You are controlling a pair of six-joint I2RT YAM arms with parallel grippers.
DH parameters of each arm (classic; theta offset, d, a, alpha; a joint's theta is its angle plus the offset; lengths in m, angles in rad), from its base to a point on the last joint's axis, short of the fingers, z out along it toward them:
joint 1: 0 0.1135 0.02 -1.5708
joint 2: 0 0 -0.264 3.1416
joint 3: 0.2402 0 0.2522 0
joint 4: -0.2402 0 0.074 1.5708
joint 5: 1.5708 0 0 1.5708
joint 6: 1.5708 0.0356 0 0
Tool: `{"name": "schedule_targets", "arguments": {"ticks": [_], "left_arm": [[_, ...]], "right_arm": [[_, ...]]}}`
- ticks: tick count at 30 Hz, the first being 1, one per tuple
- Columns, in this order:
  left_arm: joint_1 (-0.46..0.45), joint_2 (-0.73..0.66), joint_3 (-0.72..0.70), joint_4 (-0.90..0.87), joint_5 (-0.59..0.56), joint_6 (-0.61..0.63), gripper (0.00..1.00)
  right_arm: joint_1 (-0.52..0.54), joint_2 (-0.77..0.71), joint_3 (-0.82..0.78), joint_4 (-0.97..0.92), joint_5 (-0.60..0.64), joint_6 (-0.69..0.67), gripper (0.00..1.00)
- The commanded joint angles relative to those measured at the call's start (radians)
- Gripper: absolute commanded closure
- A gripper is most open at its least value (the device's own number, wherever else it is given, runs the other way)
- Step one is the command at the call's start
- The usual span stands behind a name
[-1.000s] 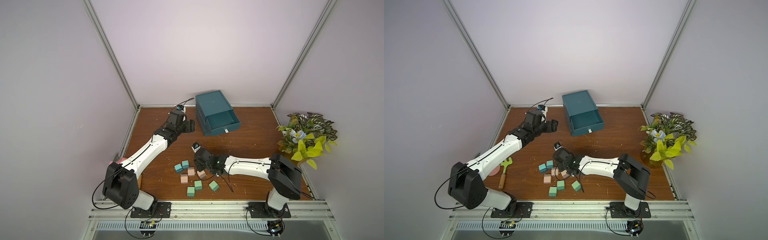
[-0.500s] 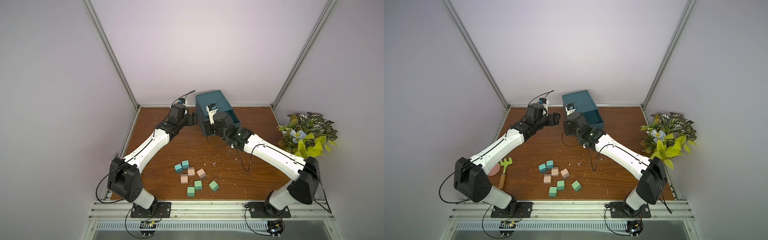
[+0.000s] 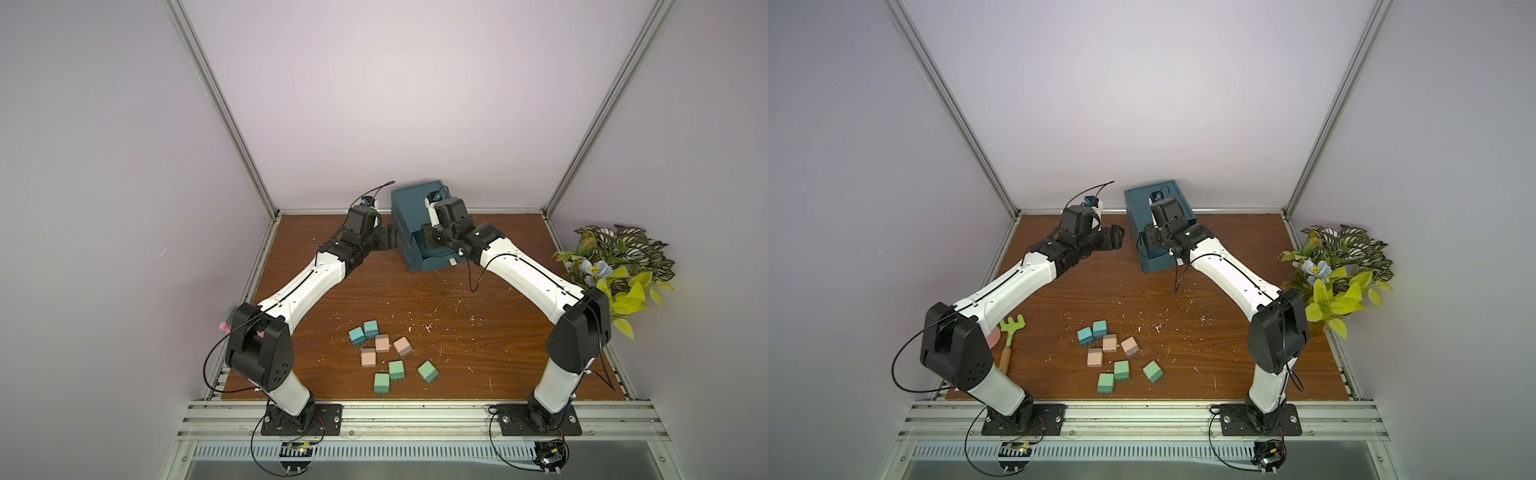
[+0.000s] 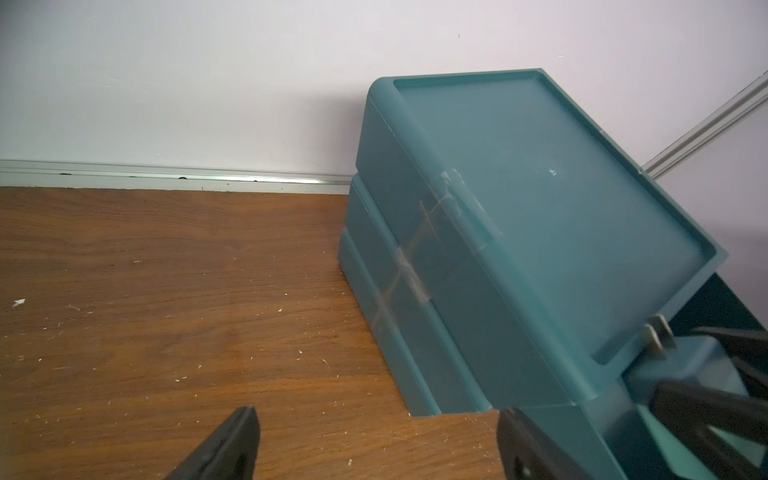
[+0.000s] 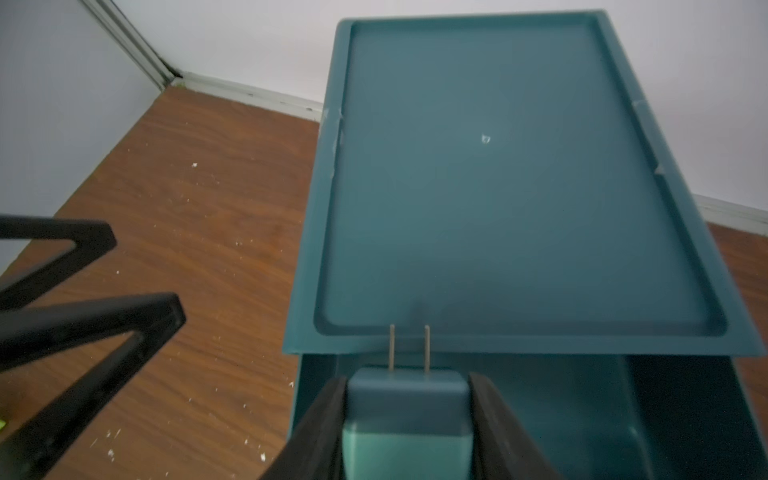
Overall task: Place the plugs into the drawer by color
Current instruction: Place the plug in the drawer.
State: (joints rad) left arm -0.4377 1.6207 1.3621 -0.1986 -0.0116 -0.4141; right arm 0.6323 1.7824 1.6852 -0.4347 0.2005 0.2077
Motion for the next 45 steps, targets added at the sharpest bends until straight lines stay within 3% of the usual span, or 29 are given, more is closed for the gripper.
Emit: {"name": "schedule_targets", "arguments": {"ticks": [1,11,22,37,45], "left_arm": [[0.006,-0.010,-0.017,0.017,0.008,0.013,0.14],[0.005,-0.035,-0.049,0.033,0.009,0.018,0.14],[0.005,-0.040,-0.063,0.043,0.019,0.012,0.14],[0.006,-0.069,-0.080,0.050,0.015,0.007,0.14],[0.005,-0.077,-0.077,0.053,0.013,0.005,0.14]], "right_arm": [[-0.002,-0.028,0.017,-0.027,-0.064,0.014,0.68],[-0.004,-0.055,-0.036,-0.068,-0.099,0.051,0.65],[-0.003,-0.126,-0.068,-0.087,-0.038,0.076,0.65],[-0.019,-0.061,-0.086,-0.025,-0.187,0.109,0.60],[-0.040,-0.051,-0.085,-0.007,-0.247,0.117,0.50]]}}
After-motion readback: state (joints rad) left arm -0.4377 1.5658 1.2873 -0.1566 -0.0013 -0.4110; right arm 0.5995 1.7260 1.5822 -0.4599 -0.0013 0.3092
